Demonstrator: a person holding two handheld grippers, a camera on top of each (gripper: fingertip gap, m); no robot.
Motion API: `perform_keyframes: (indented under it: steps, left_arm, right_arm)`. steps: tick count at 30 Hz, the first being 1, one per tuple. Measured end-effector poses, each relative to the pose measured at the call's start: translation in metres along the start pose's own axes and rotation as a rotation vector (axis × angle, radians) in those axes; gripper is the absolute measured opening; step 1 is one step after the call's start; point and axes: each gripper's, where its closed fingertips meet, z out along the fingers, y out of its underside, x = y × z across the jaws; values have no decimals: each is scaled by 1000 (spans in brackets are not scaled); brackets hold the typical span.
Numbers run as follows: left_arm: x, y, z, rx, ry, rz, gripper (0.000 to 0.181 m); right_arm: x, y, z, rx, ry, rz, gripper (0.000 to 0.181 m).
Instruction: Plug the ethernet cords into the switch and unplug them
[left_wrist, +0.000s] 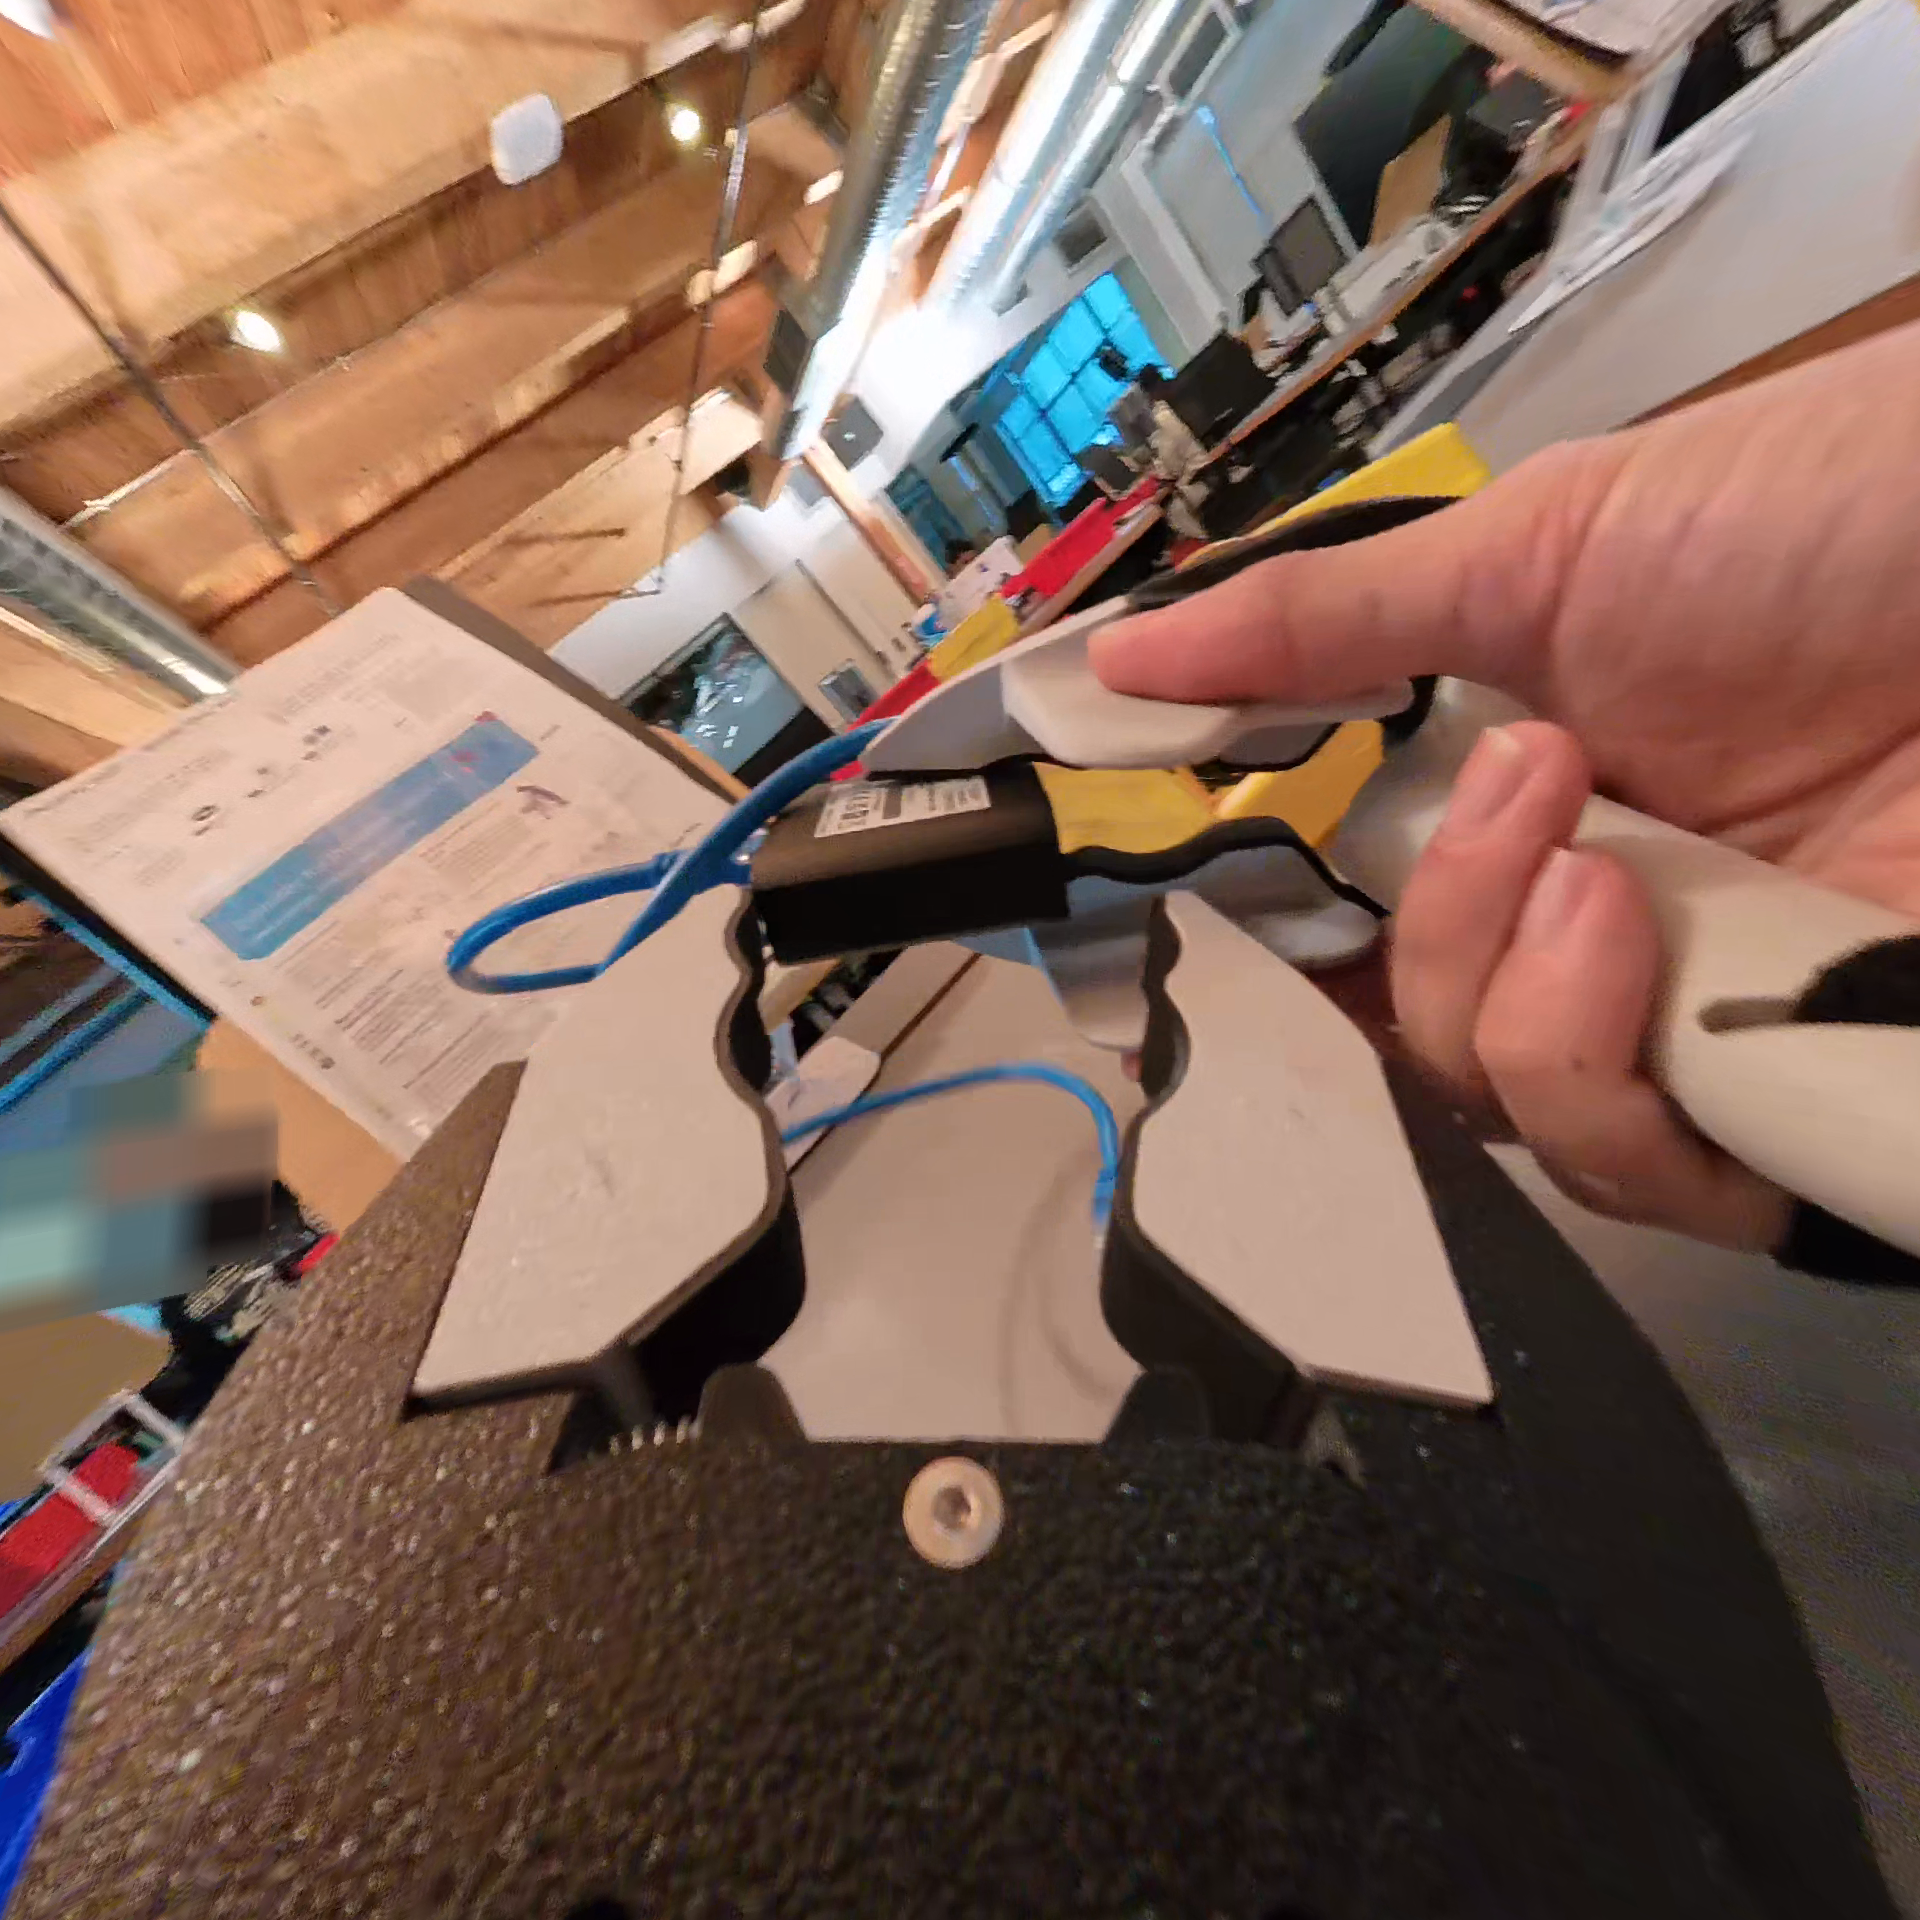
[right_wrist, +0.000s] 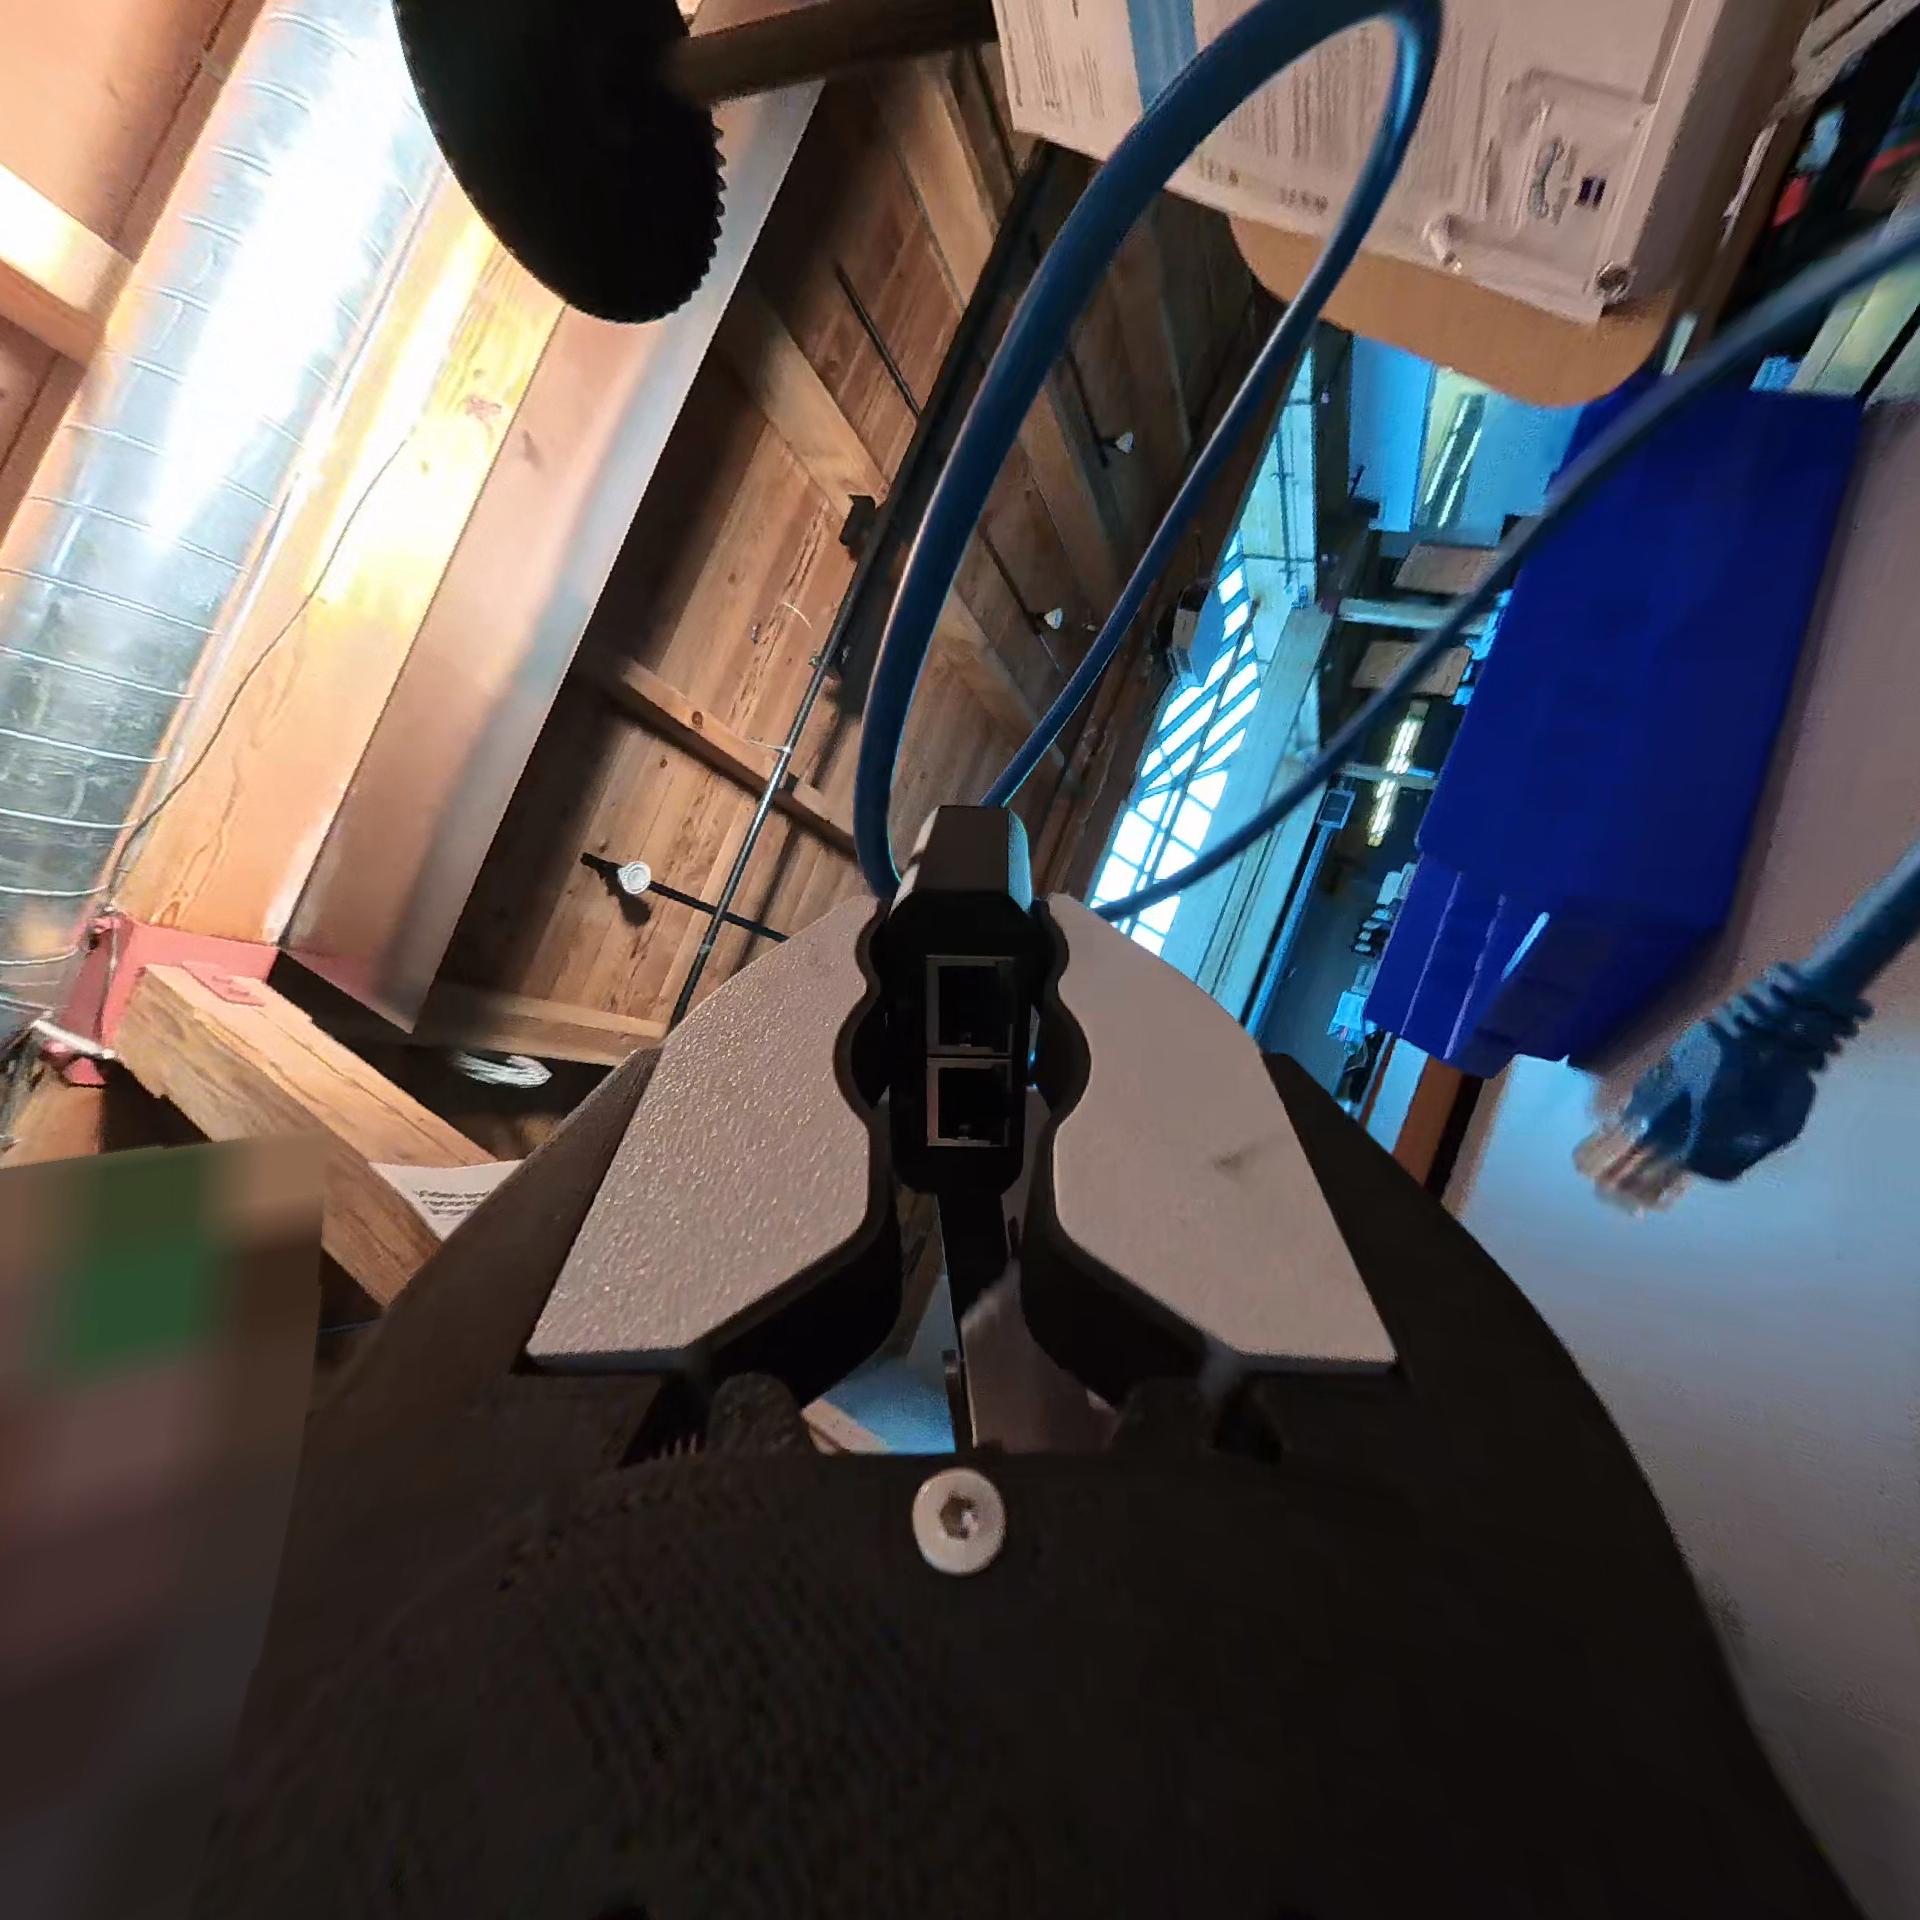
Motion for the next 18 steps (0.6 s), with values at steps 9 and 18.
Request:
perform_keyframes:
  steps: [9, 18]
  left_arm:
    - [-9, 9, -3, -8, 107, -205, 55]
    - [-30, 0, -28, 203, 510, -741, 55]
  right_arm:
    - [2, 13, -1, -189, 45, -258, 25]
    - [-20, 39, -31, -742, -53, -1112, 68]
